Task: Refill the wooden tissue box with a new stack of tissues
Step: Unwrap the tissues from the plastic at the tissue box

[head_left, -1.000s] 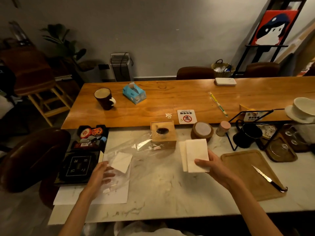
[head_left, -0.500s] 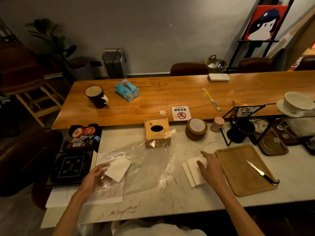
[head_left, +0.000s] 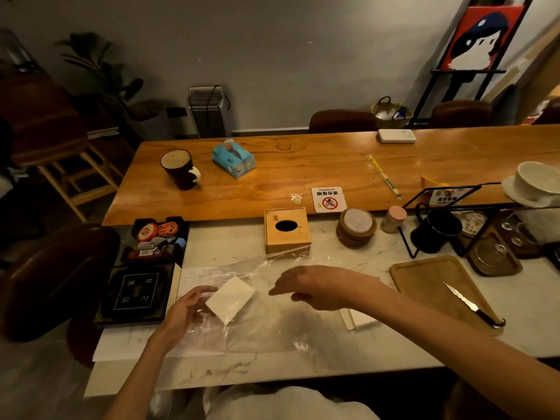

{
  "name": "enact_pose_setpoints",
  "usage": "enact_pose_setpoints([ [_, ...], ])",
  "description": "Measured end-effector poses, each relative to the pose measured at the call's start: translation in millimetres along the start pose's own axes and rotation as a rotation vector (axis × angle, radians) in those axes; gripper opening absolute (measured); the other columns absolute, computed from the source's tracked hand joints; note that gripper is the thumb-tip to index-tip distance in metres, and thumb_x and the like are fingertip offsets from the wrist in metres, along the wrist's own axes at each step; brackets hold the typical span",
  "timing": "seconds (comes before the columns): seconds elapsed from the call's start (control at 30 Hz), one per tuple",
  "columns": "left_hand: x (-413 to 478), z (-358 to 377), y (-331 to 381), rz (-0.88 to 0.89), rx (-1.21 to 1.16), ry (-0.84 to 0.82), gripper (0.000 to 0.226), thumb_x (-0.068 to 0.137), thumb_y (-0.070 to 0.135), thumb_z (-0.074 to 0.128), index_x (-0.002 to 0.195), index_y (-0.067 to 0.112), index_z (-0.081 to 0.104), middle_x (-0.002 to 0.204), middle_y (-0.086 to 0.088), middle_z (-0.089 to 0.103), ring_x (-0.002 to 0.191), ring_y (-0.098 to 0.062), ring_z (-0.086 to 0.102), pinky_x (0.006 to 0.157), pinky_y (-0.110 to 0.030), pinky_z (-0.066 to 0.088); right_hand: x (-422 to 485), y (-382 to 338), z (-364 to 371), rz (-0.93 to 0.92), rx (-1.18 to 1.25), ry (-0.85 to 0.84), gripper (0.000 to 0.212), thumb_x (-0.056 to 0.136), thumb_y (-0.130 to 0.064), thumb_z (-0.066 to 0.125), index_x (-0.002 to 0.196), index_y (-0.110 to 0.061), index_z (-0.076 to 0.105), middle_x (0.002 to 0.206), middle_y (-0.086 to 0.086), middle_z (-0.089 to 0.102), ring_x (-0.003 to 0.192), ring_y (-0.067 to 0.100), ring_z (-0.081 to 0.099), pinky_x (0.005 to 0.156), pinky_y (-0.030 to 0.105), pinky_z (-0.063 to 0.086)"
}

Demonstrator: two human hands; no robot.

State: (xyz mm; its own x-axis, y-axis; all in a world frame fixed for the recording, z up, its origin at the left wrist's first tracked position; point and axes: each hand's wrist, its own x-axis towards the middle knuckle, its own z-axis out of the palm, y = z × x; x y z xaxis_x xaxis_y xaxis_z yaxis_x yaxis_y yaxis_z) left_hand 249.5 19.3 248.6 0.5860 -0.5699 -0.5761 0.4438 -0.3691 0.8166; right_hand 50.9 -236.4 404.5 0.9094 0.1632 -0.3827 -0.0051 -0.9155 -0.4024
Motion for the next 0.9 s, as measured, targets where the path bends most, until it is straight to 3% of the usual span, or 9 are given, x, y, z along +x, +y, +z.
enact_pose_setpoints([
  [0.2,2,-6,-7,-0.041,-0.177,0.032,0.039,0.104,0.021,0.031,0.114,0.005,0.066,0.105,-0.019,0.067,0.076,-0.026,0.054,0.062,-0.032,0.035,-28,7,-25,-0.015,0.009,0.406,0.040,0.093,-0.002,0.051,0.118,-0.030,0.067,0.124,-0.009,0.065,0.120,0.007,0.055,0.099,0.032,0.050],
  [0.3,3,-8,-9,-0.089,-0.293,0.049,0.038,0.102,0.022,0.035,0.113,0.001,0.064,0.101,-0.020,0.067,0.073,-0.028,0.058,0.060,-0.033,0.042,-57,15,-28,-0.094,0.102,0.680,0.036,0.088,-0.008,0.050,0.112,-0.030,0.064,0.117,-0.013,0.061,0.114,0.003,0.051,0.092,0.027,0.048],
  [0.43,3,-5,-3,-0.088,-0.275,0.065,0.039,0.103,0.021,0.034,0.109,0.000,0.066,0.108,-0.019,0.069,0.090,-0.036,0.060,0.070,-0.035,0.047,-68,15,-15,-0.071,-0.133,0.504,0.049,0.092,-0.039,0.058,0.139,-0.038,0.044,0.144,-0.014,0.046,0.136,0.011,0.037,0.109,0.029,0.037],
  [0.57,2,-1,8,-0.084,-0.203,0.066,0.036,0.103,0.016,0.036,0.101,0.005,0.071,0.101,-0.011,0.075,0.092,-0.027,0.068,0.079,-0.034,0.054,-57,-5,-6,-0.109,-0.260,0.641,0.031,0.093,-0.040,0.055,0.121,-0.027,0.062,0.116,-0.007,0.069,0.109,0.015,0.062,0.084,0.034,0.054],
  [0.67,-1,4,21,-0.045,0.157,0.075,0.030,0.102,0.004,0.038,0.112,0.008,0.066,0.109,-0.014,0.069,0.094,-0.025,0.061,0.075,-0.031,0.051,-50,-22,-9,-0.165,-0.302,0.761,0.017,0.095,-0.031,0.054,0.105,-0.024,0.065,0.099,-0.005,0.073,0.092,0.015,0.066,0.077,0.029,0.052],
  [0.73,-6,7,35,0.004,0.438,0.123,0.033,0.100,0.004,0.044,0.131,0.008,0.053,0.122,-0.018,0.058,0.109,-0.030,0.055,0.089,-0.038,0.046,-48,-29,-19,-0.165,-0.254,0.796,0.014,0.095,-0.028,0.057,0.104,-0.023,0.065,0.098,-0.004,0.072,0.091,0.016,0.065,0.076,0.030,0.050],
  [0.8,-24,15,70,0.204,0.624,0.235,0.035,0.101,0.015,0.048,0.135,0.018,0.050,0.132,-0.009,0.055,0.125,-0.028,0.051,0.102,-0.042,0.043,-47,-35,-31,-0.156,-0.227,0.777,0.014,0.094,-0.025,0.060,0.106,-0.023,0.065,0.100,-0.005,0.070,0.091,0.016,0.063,0.076,0.030,0.049],
  [0.83,-39,21,94,0.319,0.586,0.223,0.031,0.100,0.031,0.051,0.131,0.025,0.052,0.133,-0.002,0.058,0.127,-0.022,0.051,0.102,-0.040,0.043,-48,-38,-36,-0.152,-0.220,0.756,0.015,0.093,-0.025,0.061,0.108,-0.024,0.064,0.101,-0.005,0.070,0.091,0.015,0.063,0.075,0.029,0.049],
  [0.9,-79,40,143,0.447,0.516,0.020,0.042,0.088,0.067,0.050,0.122,0.043,0.055,0.125,0.019,0.062,0.121,-0.001,0.055,0.098,-0.033,0.045,-48,-44,-46,-0.156,-0.211,0.705,0.016,0.094,-0.023,0.062,0.110,-0.024,0.063,0.102,-0.005,0.069,0.091,0.015,0.063,0.074,0.031,0.051],
])
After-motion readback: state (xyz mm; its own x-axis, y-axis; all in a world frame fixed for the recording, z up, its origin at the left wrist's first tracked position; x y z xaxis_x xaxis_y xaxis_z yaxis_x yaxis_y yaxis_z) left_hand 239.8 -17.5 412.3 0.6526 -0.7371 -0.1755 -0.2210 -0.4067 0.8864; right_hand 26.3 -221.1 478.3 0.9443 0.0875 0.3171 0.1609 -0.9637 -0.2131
